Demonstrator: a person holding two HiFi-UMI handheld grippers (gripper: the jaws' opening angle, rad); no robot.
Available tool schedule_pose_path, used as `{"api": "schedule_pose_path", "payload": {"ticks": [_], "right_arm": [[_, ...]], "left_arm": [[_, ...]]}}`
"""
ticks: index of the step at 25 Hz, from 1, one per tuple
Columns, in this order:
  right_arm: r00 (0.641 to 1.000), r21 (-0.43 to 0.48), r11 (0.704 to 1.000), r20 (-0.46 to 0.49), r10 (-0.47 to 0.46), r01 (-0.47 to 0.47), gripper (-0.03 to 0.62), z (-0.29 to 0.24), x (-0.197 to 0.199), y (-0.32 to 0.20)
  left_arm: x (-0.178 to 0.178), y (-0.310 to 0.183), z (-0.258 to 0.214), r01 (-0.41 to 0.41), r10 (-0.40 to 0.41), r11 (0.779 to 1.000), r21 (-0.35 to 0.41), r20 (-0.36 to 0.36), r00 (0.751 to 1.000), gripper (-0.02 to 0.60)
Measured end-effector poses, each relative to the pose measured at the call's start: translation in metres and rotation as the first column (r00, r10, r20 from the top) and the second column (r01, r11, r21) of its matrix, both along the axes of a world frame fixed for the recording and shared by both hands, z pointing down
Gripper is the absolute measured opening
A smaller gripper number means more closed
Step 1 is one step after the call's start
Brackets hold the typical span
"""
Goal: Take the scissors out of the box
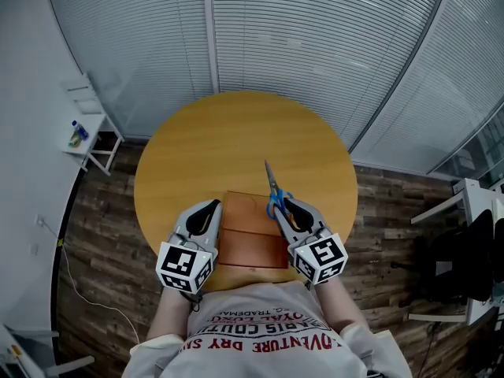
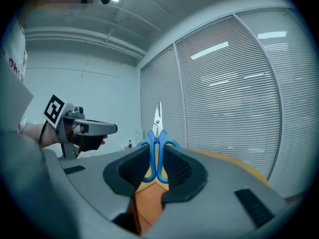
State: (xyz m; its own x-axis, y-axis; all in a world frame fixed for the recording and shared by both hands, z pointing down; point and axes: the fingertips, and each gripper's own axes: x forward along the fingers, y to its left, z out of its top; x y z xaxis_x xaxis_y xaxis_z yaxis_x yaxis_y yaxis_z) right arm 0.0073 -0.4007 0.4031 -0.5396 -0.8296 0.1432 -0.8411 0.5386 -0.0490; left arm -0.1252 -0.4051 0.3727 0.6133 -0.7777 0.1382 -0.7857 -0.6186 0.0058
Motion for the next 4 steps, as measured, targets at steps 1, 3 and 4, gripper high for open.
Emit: {"api": "schedule_pose_path", "payload": {"ticks": [1,3,4], "right_arm": [[1.0,-0.001,1.0,0.0,0.003,-0.003,0.092,0.0003,0.0005,-0.001],[1.0,-0.004,1.0,-0.001,0.01,-0.01,0.092,0.0008,0.0012,-0.0037],[1.0,-0.006,1.0,-0.002,0.015,-0.015,0.092,0.0011,0.0015,-0.0053]], "left_arm": [[0.0,-0.001,0.0004,0.0,0.0,1.0,-0.001,0.0,1.0,0.008],[-0.0006,-0.0035,0.0011,-0.001,0.001,1.0,-0.002,-0.001,1.0,0.008],[-0.001,-0.0048,0.0014,-0.001,0.001,1.0,-0.002,-0.001,1.0,0.008]]}}
